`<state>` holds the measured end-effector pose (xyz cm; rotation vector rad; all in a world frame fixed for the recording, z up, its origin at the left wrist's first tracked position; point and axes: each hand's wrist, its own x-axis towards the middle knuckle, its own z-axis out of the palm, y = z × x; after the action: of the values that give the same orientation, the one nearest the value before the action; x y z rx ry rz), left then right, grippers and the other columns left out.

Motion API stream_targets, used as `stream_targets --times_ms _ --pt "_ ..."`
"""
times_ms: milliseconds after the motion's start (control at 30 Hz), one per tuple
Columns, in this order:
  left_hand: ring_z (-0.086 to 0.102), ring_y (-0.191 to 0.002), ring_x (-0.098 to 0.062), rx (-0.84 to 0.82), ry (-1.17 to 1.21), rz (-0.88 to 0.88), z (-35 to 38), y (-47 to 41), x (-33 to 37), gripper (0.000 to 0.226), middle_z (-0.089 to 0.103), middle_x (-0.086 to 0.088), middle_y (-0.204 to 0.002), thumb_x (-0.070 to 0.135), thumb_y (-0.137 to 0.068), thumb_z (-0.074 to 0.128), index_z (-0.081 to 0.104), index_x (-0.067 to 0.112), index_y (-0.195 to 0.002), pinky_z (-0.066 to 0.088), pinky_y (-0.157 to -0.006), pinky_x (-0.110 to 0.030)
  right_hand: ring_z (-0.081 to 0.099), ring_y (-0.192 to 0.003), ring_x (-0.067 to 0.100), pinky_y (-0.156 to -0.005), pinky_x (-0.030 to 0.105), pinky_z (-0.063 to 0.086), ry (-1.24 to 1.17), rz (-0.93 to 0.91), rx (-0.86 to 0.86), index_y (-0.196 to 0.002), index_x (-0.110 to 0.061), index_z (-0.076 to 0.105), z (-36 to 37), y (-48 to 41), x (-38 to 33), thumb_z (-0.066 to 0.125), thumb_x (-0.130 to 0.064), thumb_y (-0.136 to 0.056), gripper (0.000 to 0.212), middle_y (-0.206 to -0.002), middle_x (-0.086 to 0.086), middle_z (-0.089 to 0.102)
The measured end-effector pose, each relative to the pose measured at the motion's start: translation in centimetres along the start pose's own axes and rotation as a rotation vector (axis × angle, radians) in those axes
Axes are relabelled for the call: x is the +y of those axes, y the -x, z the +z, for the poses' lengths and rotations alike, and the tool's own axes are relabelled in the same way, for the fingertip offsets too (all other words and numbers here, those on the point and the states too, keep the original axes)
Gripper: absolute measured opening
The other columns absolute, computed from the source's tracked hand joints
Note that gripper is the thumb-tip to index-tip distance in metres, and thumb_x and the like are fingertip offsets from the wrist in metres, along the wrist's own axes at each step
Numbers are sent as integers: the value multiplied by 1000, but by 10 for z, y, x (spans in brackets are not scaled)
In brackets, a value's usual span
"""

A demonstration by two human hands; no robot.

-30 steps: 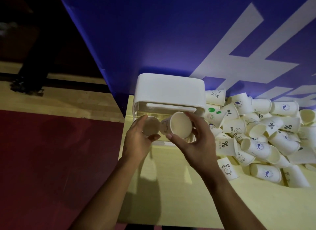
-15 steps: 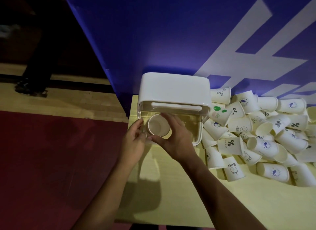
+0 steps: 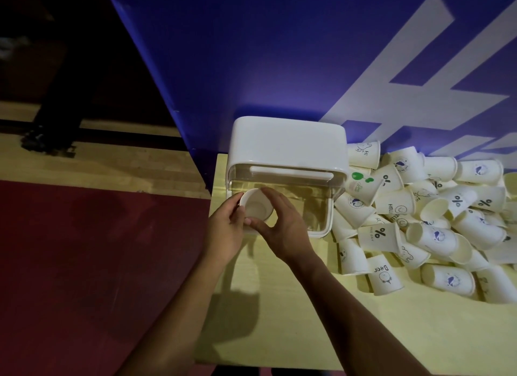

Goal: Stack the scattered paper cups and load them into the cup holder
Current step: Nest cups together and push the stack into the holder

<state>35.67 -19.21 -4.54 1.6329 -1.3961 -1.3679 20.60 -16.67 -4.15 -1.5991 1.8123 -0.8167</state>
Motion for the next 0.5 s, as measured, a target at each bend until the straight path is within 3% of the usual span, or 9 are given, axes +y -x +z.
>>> stream_targets --times_ms 267,500 --pt "65 -112 1 -9 4 -12 1 -2 1 35 69 15 -124 19 -107 49 62 32 -137 52 -90 -19 54 -128 11 -103 40 51 3 21 2 -147 -25 50 0 0 -1 77 -56 -84 76 -144 -8 58" --pt "59 -121 -4 49 120 -137 0 6 12 43 63 9 -134 31 -105 57 56 19 -146 43 -84 -4 48 -138 13 -109 39 46 -167 291 -22 -159 -33 27 -7 17 7 75 -78 -69 111 -155 -8 47"
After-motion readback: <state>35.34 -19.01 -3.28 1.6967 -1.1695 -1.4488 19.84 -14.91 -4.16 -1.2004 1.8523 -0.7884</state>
